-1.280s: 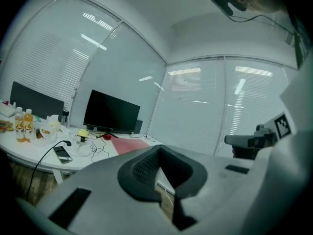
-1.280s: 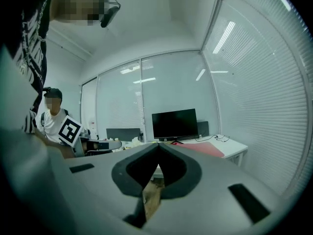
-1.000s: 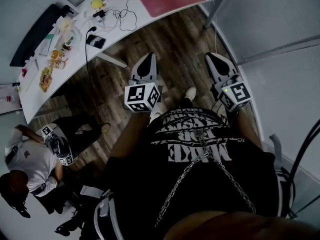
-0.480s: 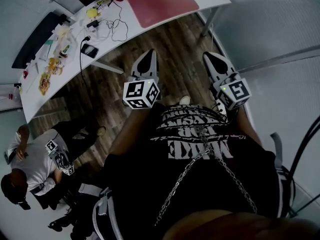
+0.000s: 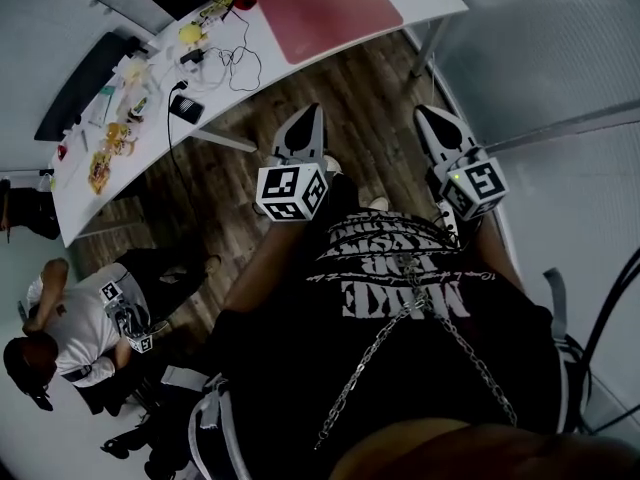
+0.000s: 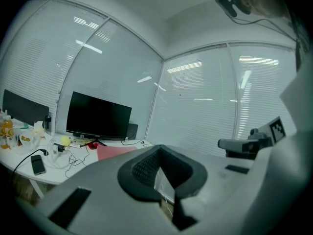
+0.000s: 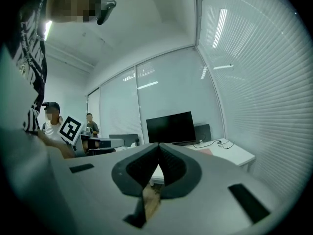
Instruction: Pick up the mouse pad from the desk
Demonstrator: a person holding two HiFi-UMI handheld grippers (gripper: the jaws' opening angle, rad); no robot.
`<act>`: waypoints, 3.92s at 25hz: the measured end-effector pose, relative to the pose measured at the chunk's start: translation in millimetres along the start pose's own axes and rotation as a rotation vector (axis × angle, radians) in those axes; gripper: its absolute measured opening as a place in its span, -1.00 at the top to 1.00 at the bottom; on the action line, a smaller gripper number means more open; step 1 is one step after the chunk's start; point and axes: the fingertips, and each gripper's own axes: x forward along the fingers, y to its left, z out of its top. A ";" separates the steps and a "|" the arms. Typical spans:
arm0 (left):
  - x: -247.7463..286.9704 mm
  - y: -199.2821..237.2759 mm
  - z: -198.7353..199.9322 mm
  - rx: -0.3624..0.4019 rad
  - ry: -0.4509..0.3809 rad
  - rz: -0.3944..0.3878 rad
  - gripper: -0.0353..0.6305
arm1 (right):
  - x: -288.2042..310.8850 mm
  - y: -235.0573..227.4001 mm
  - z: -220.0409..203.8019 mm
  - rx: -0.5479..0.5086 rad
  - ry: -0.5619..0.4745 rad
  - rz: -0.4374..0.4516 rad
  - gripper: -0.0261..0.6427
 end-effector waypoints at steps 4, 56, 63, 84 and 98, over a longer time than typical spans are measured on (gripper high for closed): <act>13.9 16.6 -1.1 -0.002 0.001 0.021 0.88 | 12.6 -9.9 -4.7 -0.005 0.017 -0.012 0.92; 364.9 302.7 63.4 -0.094 0.021 0.240 0.88 | 447.9 -234.0 40.1 -0.030 0.110 0.166 0.92; 428.4 304.9 65.2 -0.130 0.043 0.316 0.88 | 489.5 -289.0 47.6 -0.011 0.143 0.291 0.92; 393.9 434.7 -130.9 -0.414 0.401 0.552 0.87 | 544.3 -392.8 -96.3 0.059 0.501 0.356 0.92; 383.1 473.5 -215.2 -0.463 0.681 0.263 0.49 | 536.9 -426.1 -208.1 0.185 0.830 0.343 0.42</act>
